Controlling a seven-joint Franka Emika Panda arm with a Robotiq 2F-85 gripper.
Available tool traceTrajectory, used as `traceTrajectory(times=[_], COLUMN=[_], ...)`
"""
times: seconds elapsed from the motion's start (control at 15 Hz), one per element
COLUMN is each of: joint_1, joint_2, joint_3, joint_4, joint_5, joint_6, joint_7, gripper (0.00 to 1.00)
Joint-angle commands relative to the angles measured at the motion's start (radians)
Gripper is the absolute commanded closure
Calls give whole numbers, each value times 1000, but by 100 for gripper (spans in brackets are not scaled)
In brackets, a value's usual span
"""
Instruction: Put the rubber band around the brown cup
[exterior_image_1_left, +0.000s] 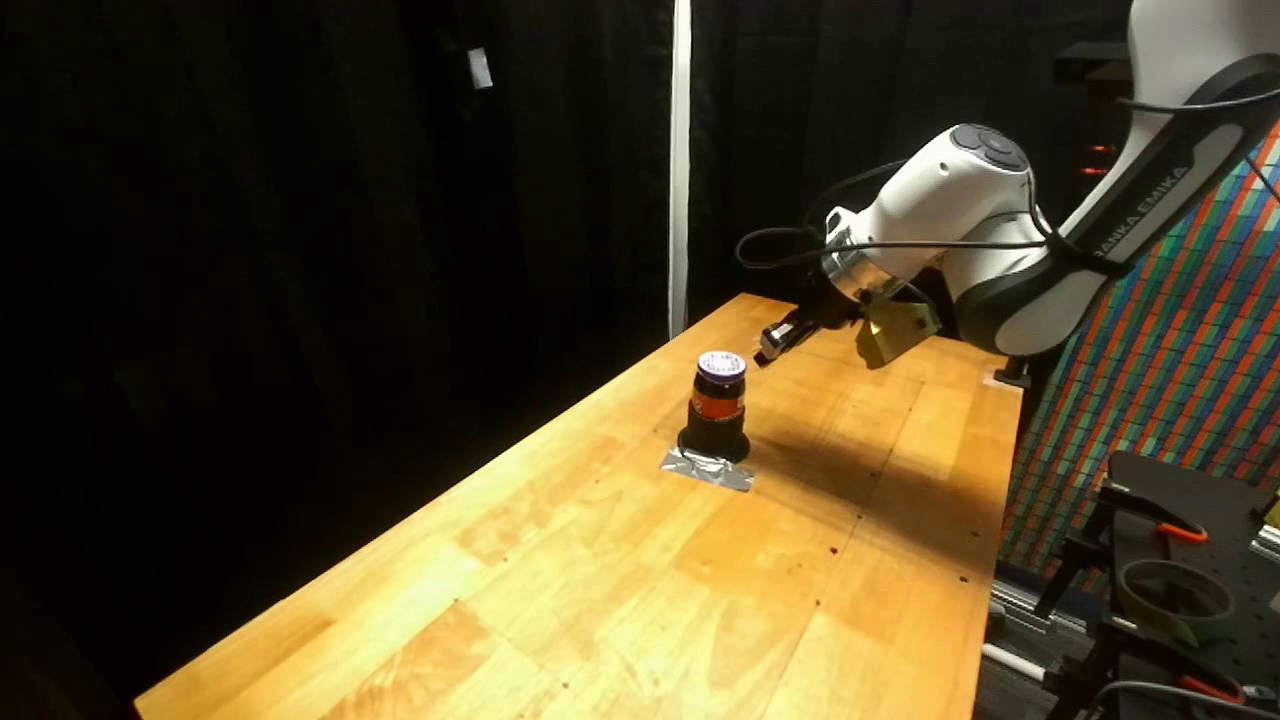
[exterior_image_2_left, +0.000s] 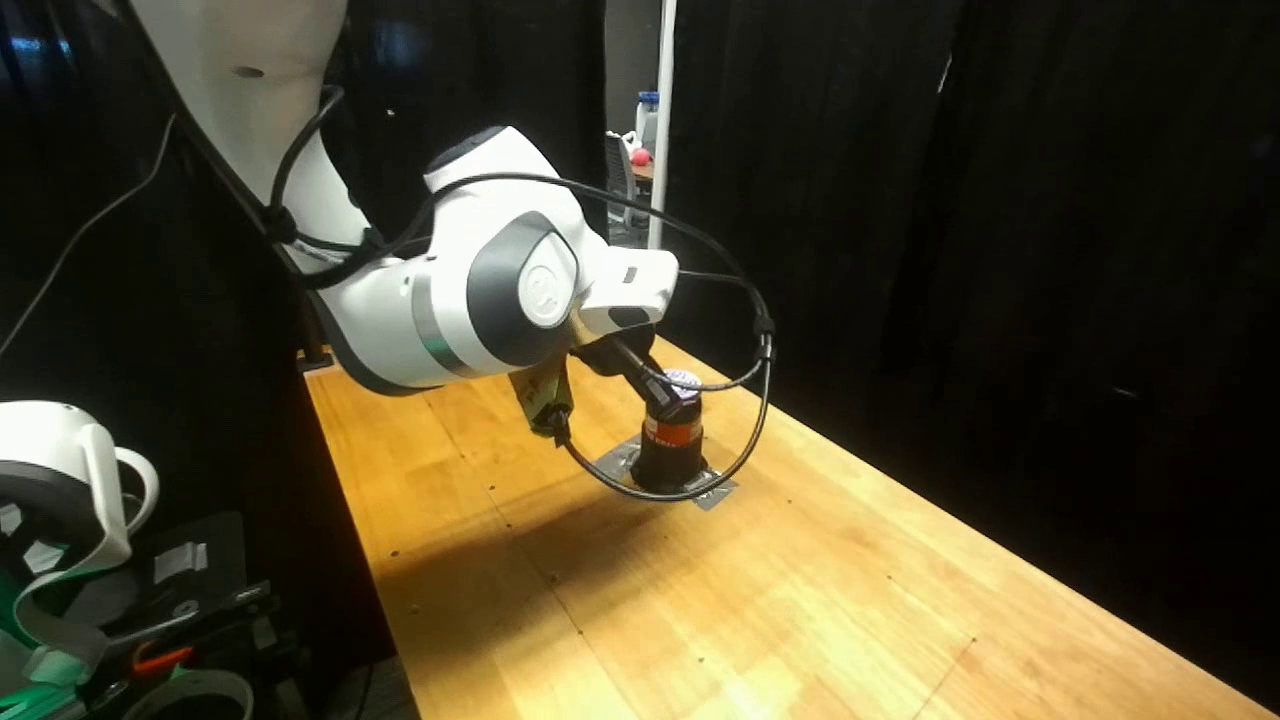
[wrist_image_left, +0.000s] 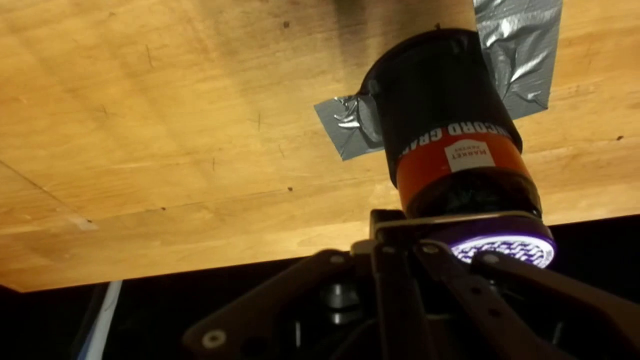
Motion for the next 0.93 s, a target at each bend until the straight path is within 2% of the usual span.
traceTrajectory(times=[0.0, 0.2, 0.4, 0.73, 0.8, 0.87], joint_1=[138, 167, 162, 231, 118, 88], joint_2=[47, 64, 85, 173, 121, 117], joint_3=[-147, -155, -141, -193, -43, 3], joint_4=[-64, -113, -136, -141, -156, -157], joint_5=[37, 44, 35, 184, 313, 354], joint_6=[172, 267, 342, 506, 504, 516], joint_7=[-8, -19, -21, -61, -226, -270], gripper=[99, 99, 99, 99, 99, 99])
